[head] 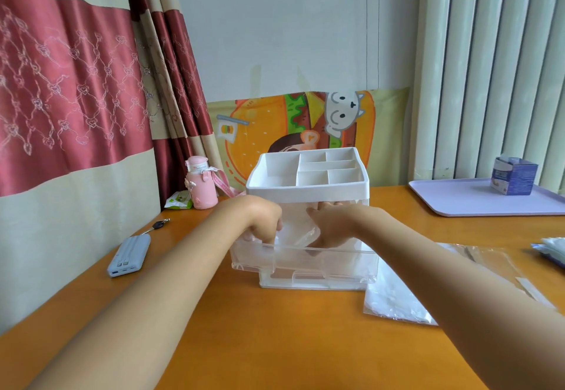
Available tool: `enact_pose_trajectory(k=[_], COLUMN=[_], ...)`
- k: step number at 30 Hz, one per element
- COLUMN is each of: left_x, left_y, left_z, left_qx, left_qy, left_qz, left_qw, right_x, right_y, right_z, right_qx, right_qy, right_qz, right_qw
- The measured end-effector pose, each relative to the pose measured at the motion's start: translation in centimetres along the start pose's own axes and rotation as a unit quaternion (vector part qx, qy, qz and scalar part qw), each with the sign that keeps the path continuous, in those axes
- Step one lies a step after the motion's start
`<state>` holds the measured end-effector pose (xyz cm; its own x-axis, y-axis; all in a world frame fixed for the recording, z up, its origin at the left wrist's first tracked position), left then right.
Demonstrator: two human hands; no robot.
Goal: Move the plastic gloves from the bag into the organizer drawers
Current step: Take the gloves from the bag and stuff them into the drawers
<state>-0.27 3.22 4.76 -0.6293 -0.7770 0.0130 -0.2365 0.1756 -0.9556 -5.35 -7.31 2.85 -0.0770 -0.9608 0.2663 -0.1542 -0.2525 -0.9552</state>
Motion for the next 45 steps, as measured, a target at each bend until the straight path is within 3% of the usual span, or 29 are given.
enact_pose_trajectory(k=[7,10,12,15,17,19,21,26,33,35,38,45], left_x=[-0.1,0.0,1.1,4.7,8.0,11.3,14.4,21.3,22.2,22.1,22.0,22.5], left_y=[-0.7,-2.0,-3.3,-4.4,-3.6,-1.9,0.2,6.2,11.4,12.3,13.6,14.9], left_z=[-1.9,-3.2,-4.3,-7.0,-8.3,-8.1,-7.1,-2.8,4.7,6.5,8.8,11.7], left_qx=[-0.011,0.054,0.155,0.315,0.353,0.343,0.315,0.2,0.147,0.127,0.102,0.089], left_qy=[0.013,0.032,0.06,0.16,0.228,0.263,0.28,0.286,0.205,0.182,0.142,0.11], left_qz=[-0.059,-0.129,-0.173,-0.277,-0.339,-0.37,-0.375,-0.362,-0.3,-0.282,-0.23,-0.17], left_qw=[0.998,0.99,0.971,0.894,0.842,0.822,0.826,0.864,0.92,0.934,0.958,0.975], right_x=[0.5,1.9,3.5,7.0,9.8,12.7,15.0,19.8,23.9,24.8,25.5,27.0], right_y=[-1.0,-3.0,-4.7,-6.3,-5.8,-3.9,-1.2,7.8,17.2,18.5,20.0,21.6], right_z=[-1.2,-3.5,-5.8,-9.0,-10.5,-11.6,-12.1,-12.6,-11.7,-11.4,-10.8,-11.2], right_qx=[-0.067,-0.052,0.006,0.146,0.231,0.283,0.285,0.169,0.011,0.0,-0.051,-0.051], right_qy=[-0.027,-0.059,-0.079,-0.058,-0.004,0.069,0.131,0.217,0.292,0.328,0.324,0.287], right_qz=[-0.01,0.062,0.147,0.24,0.263,0.252,0.231,0.262,0.245,0.285,0.245,0.314], right_qw=[0.997,0.995,0.986,0.958,0.937,0.923,0.921,0.925,0.924,0.901,0.912,0.904])
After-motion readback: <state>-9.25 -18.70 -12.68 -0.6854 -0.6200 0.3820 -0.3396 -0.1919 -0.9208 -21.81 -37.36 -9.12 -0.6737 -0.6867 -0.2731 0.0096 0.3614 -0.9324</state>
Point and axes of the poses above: each hand's wrist, its own z-axis towards the middle knuckle, its own y-axis out of the palm, x = y × z, the point moved 6 cm from there along z, towards the middle knuckle, and after that the axes turned 8 degrees about -z, right-handed, at the moved point
